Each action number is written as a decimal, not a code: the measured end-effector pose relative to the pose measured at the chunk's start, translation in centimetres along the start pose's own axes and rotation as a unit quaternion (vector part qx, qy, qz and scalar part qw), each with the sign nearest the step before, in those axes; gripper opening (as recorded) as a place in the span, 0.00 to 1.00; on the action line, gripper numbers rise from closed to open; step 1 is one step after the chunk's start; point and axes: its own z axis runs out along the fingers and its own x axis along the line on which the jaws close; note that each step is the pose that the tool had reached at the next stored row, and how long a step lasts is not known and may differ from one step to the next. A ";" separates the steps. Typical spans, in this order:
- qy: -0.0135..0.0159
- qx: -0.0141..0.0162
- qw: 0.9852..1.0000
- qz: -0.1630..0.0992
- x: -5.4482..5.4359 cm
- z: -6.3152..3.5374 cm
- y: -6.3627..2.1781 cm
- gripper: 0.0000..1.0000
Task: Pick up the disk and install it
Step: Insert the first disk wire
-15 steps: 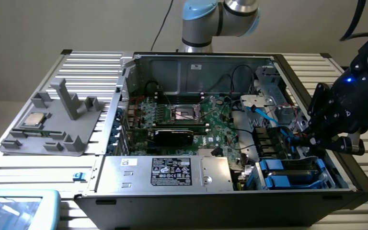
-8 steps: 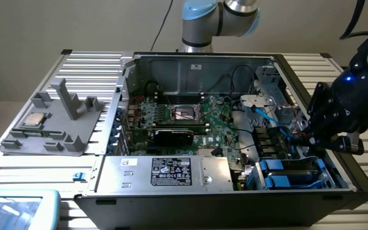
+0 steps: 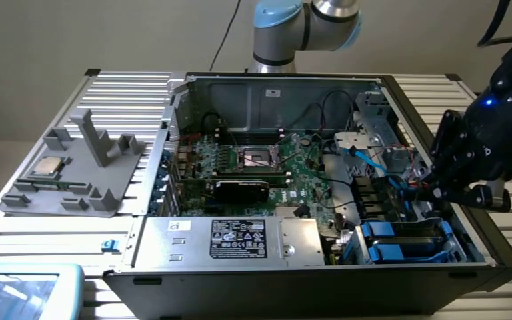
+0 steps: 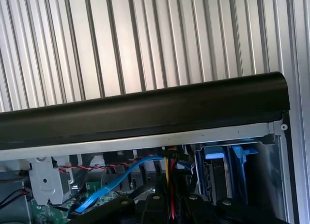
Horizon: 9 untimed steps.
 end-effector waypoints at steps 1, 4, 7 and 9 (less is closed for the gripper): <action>-0.002 -0.001 1.000 0.002 0.0 -0.04 0.00 0.18; -0.009 -0.003 1.000 0.007 0.0 -0.09 -0.01 0.18; -0.019 -0.006 1.000 0.013 0.0 -0.13 -0.05 0.18; -0.020 -0.006 1.000 0.013 0.0 -0.12 -0.07 0.18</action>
